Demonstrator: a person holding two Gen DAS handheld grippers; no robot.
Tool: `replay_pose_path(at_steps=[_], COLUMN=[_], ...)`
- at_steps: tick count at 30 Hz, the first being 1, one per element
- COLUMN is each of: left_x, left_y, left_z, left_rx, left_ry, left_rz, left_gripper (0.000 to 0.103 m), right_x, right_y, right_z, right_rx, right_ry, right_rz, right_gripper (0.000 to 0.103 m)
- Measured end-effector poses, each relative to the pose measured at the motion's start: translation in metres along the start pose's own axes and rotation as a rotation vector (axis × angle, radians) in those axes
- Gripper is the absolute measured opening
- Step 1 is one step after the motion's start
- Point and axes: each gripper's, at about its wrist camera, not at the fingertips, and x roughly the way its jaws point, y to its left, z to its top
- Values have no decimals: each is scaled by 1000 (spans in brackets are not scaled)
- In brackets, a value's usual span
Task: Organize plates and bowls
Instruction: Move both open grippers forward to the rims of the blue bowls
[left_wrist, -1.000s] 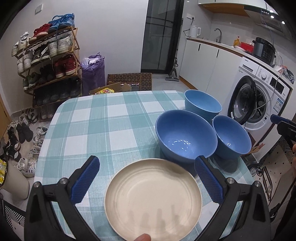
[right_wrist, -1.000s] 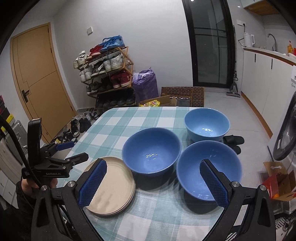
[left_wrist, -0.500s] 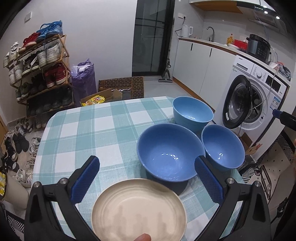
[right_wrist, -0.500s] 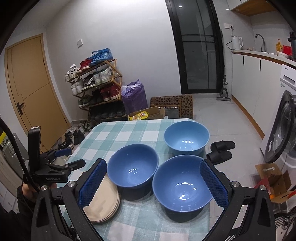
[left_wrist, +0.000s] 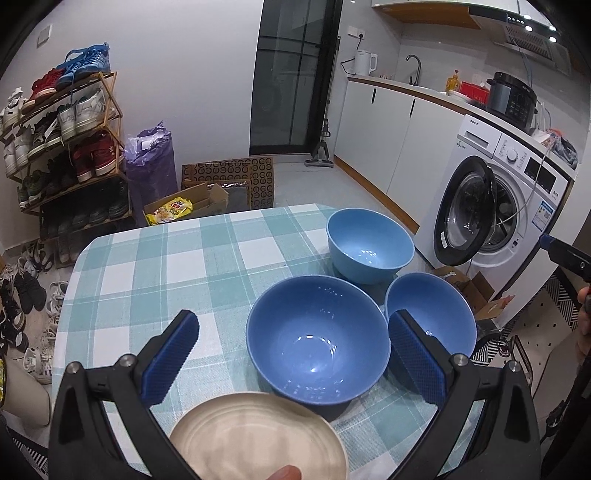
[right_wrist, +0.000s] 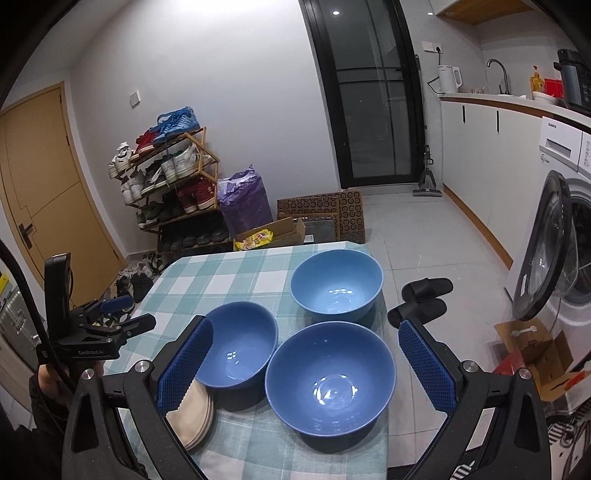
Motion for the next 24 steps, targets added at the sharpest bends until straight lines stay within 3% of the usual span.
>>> replay_pose_path(at_steps=[24], left_x=[55], left_y=[-14], left_z=[39], left_rx=[-3], left_ry=[47], left_rz=[-13], left_gripper=[103], right_x=[46], right_y=[-38], right_z=[31], right_rx=[52], right_ry=[37], right_rz=[-24], right_gripper=[102])
